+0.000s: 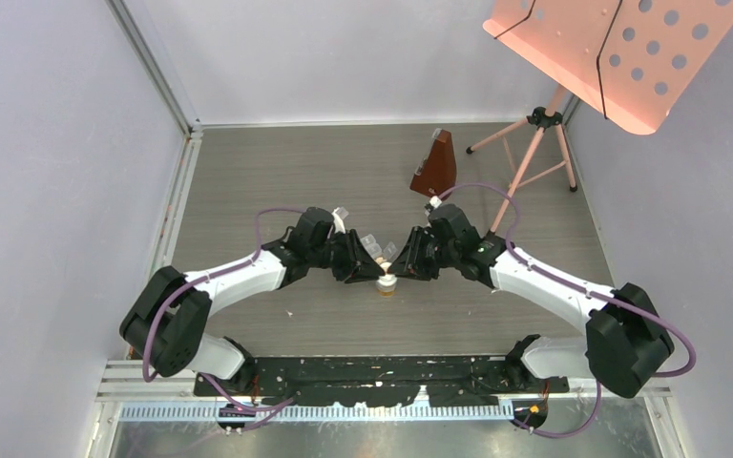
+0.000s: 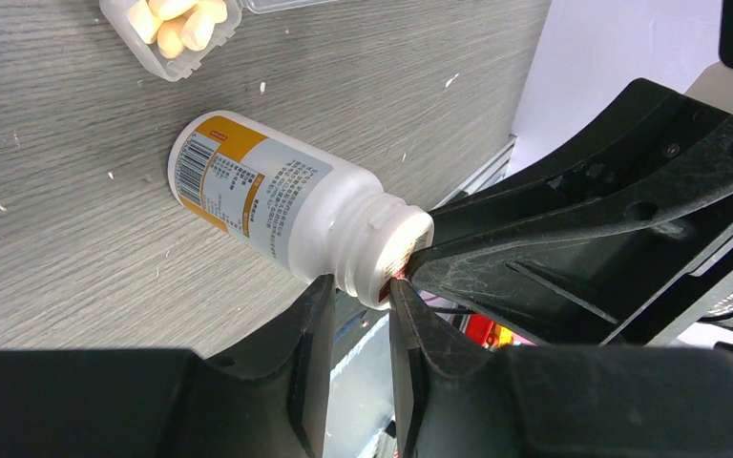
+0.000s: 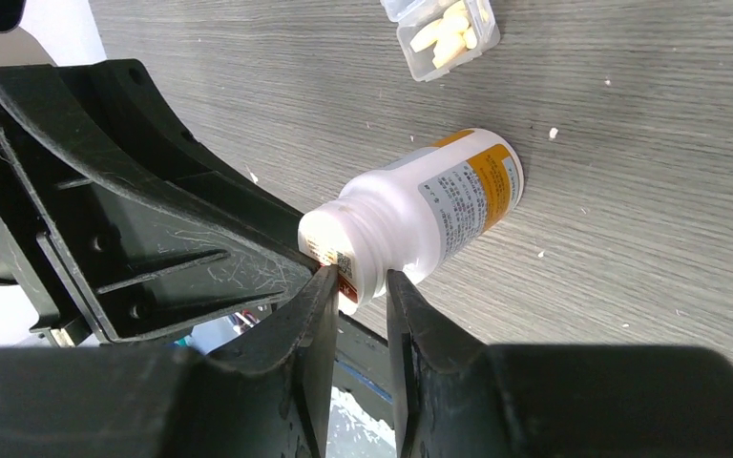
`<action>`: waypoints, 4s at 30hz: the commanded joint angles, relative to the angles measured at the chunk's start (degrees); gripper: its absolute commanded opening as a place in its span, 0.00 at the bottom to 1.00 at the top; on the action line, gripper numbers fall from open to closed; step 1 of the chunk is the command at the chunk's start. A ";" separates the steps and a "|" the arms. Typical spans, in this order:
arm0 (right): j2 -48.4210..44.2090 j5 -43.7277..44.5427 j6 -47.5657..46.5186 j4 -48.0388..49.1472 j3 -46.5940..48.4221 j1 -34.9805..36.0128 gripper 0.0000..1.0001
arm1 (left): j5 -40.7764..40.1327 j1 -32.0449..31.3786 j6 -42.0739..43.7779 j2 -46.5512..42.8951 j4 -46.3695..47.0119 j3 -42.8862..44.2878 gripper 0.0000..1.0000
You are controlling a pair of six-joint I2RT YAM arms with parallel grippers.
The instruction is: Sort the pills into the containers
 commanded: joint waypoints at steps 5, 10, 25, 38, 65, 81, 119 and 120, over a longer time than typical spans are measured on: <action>2.71 -2.90 1.30 2.73 -7.46 1.29 0.09 | -1.63 -0.73 1.17 2.60 -3.16 0.03 0.27; 2.79 -3.11 1.24 3.96 -9.56 1.21 0.05 | -2.23 -0.76 1.46 2.73 -3.83 -0.43 0.26; 0.98 -0.05 -3.16 -2.41 -4.71 0.50 0.17 | -3.92 -0.72 2.91 2.97 -6.47 1.70 0.26; 2.63 6.84 -9.96 -14.45 4.72 0.41 0.25 | -5.42 -0.77 5.22 3.09 -9.07 2.84 0.27; -1.51 0.03 -5.18 3.03 -10.06 0.41 0.35 | -6.15 -0.78 5.77 4.09 -9.91 3.47 0.29; 1.19 -6.02 -1.16 15.65 -18.40 -0.66 0.06 | -5.18 -0.72 5.05 4.84 -9.26 2.34 0.23; 8.72 -14.14 10.95 51.64 -30.05 -5.48 0.05 | -6.03 -0.72 5.70 7.64 -8.84 0.81 0.00; 9.14 -14.22 11.43 54.11 -30.93 -5.48 0.05 | -5.95 -0.77 5.71 7.76 -8.63 0.68 0.00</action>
